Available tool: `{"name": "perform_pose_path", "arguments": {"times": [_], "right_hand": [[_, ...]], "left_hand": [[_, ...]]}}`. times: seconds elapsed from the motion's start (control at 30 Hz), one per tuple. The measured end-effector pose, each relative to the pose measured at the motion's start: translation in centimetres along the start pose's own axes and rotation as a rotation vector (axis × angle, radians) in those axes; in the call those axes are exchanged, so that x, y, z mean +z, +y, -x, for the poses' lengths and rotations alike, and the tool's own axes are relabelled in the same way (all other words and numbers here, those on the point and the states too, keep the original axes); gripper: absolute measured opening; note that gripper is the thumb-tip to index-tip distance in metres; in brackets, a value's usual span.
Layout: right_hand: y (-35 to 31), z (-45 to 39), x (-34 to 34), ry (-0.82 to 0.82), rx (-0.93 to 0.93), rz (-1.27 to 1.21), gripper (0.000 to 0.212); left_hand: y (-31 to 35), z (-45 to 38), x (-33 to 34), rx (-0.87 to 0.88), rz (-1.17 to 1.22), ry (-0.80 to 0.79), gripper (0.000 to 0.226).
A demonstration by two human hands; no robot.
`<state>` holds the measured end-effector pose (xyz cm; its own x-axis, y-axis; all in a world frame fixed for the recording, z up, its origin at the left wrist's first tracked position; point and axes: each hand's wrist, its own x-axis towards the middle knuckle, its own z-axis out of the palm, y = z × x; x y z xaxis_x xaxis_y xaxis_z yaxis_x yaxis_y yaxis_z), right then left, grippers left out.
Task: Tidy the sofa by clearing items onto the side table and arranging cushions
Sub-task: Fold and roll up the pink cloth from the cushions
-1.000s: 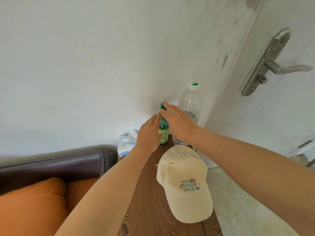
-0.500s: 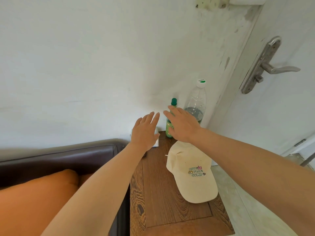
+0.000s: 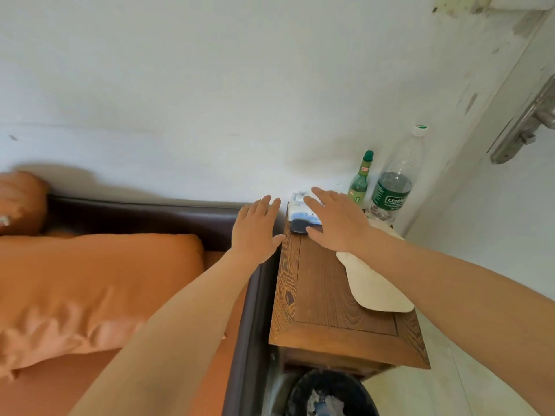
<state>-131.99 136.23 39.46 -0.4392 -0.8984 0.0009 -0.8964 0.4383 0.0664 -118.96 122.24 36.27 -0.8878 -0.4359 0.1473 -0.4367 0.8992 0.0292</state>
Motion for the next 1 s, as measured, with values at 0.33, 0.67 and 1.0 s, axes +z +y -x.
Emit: {"name": "perform_pose_path", "arguments": {"times": [0.33,0.67,1.0], "right_hand": [[-10.7,2.9,-2.1,0.048,-0.18,-0.04,0.066],[-25.7,1.1,-5.0,0.095,-0.377,-0.05,0.062],[-46.8,-1.3,-6.7,0.147,-0.485,-0.107,0.062]], "left_hand": [[-4.9,11.8,-3.5,-0.142,-0.058,0.032,0.078],[-16.0,21.5,-7.8,-0.333,-0.073,0.041,0.077],[-33.2,33.4,-12.4,-0.468,-0.125,0.051,0.078]]}}
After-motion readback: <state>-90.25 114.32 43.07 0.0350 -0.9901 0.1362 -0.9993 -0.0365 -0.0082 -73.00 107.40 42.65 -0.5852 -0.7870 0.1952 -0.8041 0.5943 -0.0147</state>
